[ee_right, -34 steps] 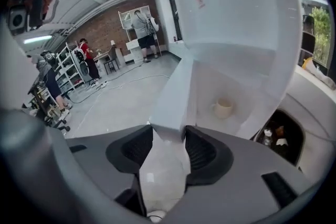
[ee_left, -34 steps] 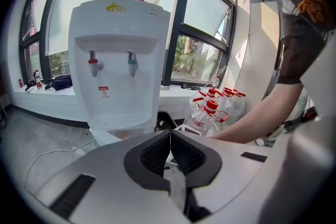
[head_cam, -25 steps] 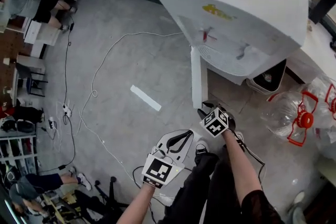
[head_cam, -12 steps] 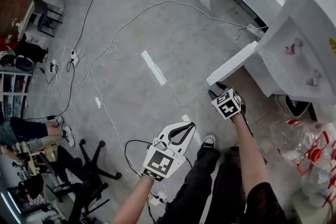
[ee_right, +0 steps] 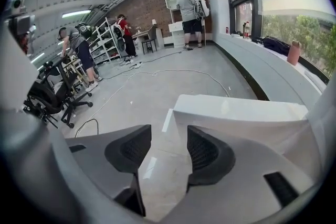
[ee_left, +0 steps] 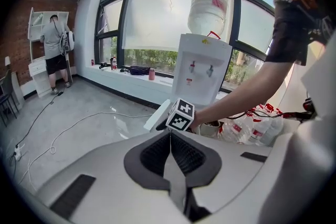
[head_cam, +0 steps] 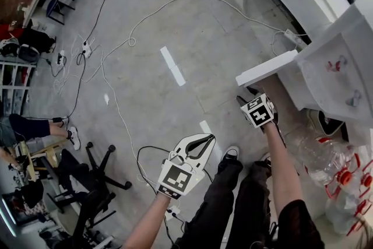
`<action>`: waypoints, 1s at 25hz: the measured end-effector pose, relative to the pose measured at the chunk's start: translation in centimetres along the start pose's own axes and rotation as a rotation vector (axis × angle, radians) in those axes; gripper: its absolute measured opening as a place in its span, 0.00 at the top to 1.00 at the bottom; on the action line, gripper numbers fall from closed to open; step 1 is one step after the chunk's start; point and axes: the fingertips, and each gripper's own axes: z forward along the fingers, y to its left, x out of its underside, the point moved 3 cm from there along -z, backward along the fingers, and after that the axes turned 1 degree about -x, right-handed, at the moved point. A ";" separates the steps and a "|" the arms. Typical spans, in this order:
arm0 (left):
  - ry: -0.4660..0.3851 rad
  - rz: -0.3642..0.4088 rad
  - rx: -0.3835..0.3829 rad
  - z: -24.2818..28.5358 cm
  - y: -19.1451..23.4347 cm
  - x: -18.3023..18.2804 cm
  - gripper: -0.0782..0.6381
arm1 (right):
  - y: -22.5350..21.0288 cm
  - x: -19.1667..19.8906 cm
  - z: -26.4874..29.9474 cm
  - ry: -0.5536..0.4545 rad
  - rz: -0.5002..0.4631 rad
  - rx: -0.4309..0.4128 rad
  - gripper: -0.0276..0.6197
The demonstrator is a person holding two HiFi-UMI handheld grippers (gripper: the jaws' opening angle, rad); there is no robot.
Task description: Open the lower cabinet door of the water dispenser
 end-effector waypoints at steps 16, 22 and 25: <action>-0.051 0.077 0.068 -10.2 -4.8 -11.4 0.86 | 11.8 -6.2 -30.4 -0.252 0.120 -0.015 0.74; -0.081 0.141 0.060 -14.8 -4.5 -13.8 0.86 | 15.1 -10.4 -40.9 -0.350 0.174 0.086 0.77; -0.095 0.170 0.071 -16.6 -5.5 -15.1 0.86 | 16.1 -11.6 -45.1 -0.393 0.183 0.125 0.77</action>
